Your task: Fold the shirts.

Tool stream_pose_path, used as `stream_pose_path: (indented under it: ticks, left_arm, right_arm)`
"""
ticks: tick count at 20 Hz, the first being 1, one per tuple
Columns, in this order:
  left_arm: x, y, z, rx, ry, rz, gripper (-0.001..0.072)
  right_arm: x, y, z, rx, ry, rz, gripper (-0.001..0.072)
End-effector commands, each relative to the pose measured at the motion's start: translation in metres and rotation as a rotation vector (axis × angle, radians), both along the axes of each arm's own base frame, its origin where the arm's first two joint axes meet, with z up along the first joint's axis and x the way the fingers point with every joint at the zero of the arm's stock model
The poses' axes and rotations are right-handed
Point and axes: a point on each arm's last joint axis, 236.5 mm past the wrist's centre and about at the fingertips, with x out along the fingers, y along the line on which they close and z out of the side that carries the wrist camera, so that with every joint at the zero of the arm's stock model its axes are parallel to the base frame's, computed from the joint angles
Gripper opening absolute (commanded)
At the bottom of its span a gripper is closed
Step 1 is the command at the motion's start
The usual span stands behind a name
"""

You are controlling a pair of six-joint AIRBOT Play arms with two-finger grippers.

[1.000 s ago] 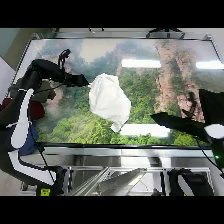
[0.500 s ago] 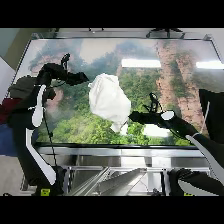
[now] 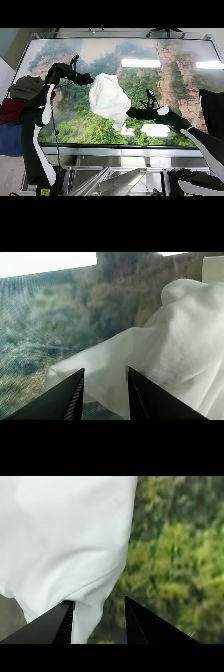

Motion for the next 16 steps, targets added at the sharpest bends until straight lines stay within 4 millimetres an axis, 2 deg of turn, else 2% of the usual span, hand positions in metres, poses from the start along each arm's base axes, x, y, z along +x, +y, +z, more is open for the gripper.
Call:
stream_pose_path:
  ticks: [1,3,4,5,8,10,12,14,15,16]
  left_arm:
    - [-0.017,0.000,-0.003,0.030,0.057,-0.047,0.0288]
    - [-0.024,0.002,0.001,0.029,0.075,-0.063,0.0284]
    - [-0.025,0.005,0.001,0.028,0.082,-0.064,0.0113]
    - [-0.029,0.004,0.000,0.028,0.096,-0.073,0.0014]
    - [-0.038,-0.006,-0.011,0.029,0.129,-0.101,0.0014]
    - [-0.044,-0.014,-0.015,0.030,0.148,-0.124,0.0014]
    - [-0.045,-0.016,-0.010,0.029,0.141,-0.131,0.0014]
    - [-0.050,-0.017,-0.003,0.023,0.150,-0.145,0.0017]
    - [-0.057,-0.018,-0.002,0.021,0.174,-0.164,0.0042]
    - [-0.067,-0.018,-0.002,0.019,0.207,-0.188,0.0407]
  right_arm:
    - [-0.008,0.006,0.001,0.014,0.020,0.037,0.0353]
    - [-0.008,0.006,0.000,0.005,0.006,0.055,0.0353]
    - [-0.008,0.006,-0.001,0.001,0.004,0.061,0.0353]
    - [-0.008,0.006,-0.002,0.001,0.007,0.061,0.0353]
    - [-0.011,0.006,-0.008,-0.004,0.020,0.069,0.0366]
    - [-0.019,0.010,-0.007,0.008,0.033,0.109,0.0367]
    - [-0.023,0.011,-0.001,0.016,0.032,0.133,0.0367]
    - [-0.016,0.005,0.012,0.021,-0.008,0.127,0.0368]
    - [-0.008,-0.002,0.018,0.011,-0.045,0.118,0.0368]
    - [-0.001,-0.011,0.022,0.009,-0.061,0.095,0.0368]
